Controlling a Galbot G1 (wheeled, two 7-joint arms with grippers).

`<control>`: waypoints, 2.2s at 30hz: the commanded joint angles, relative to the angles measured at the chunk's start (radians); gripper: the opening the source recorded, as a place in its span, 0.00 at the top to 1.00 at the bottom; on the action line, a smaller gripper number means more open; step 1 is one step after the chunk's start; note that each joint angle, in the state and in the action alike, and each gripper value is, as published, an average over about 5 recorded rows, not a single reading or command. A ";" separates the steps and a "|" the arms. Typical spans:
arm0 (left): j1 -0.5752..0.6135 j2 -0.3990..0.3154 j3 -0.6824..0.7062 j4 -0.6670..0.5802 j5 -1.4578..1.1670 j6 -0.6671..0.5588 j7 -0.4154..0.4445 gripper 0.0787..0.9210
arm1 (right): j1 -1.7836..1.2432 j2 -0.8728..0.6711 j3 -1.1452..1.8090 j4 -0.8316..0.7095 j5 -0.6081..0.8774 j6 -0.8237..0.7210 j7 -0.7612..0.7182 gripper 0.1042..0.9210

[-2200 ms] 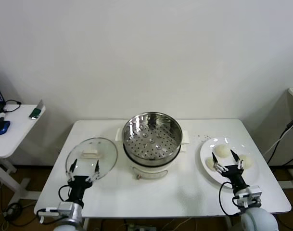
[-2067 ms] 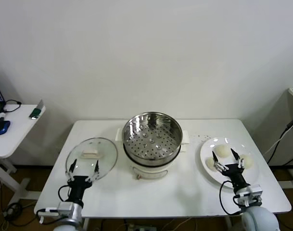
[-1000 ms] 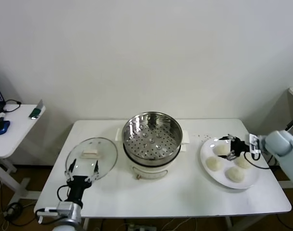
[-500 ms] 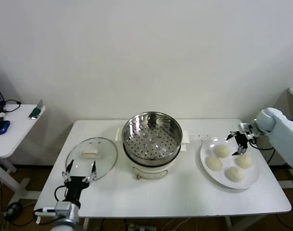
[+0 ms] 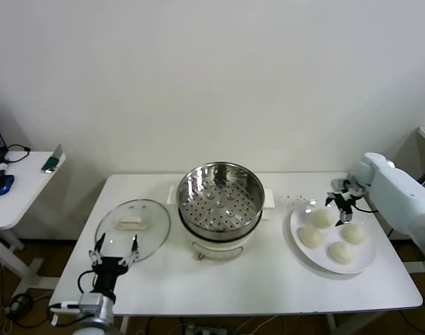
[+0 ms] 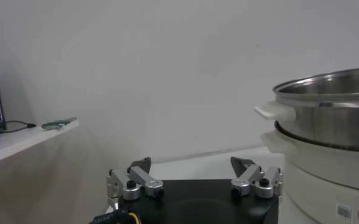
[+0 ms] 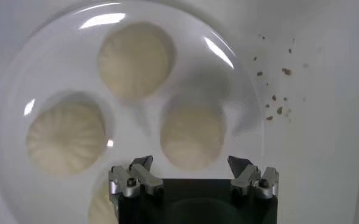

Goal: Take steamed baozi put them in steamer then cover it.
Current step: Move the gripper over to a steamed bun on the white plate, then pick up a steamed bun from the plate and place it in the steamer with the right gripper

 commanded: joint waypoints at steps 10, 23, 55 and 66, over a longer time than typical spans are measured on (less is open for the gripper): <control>0.005 -0.004 -0.002 0.002 0.002 -0.002 0.000 0.12 | -0.010 0.061 0.032 -0.074 -0.065 0.014 -0.003 0.12; 0.013 -0.006 -0.003 0.004 0.002 -0.006 0.000 0.12 | -0.007 0.065 0.044 -0.078 -0.076 0.022 -0.013 0.24; 0.043 -0.010 0.012 -0.008 0.002 -0.010 0.003 0.12 | 0.593 0.148 -0.475 0.415 0.148 0.337 -0.047 0.27; 0.053 0.002 0.006 -0.019 -0.016 0.000 0.000 0.12 | 0.467 0.307 -0.380 0.579 -0.142 0.433 0.029 0.27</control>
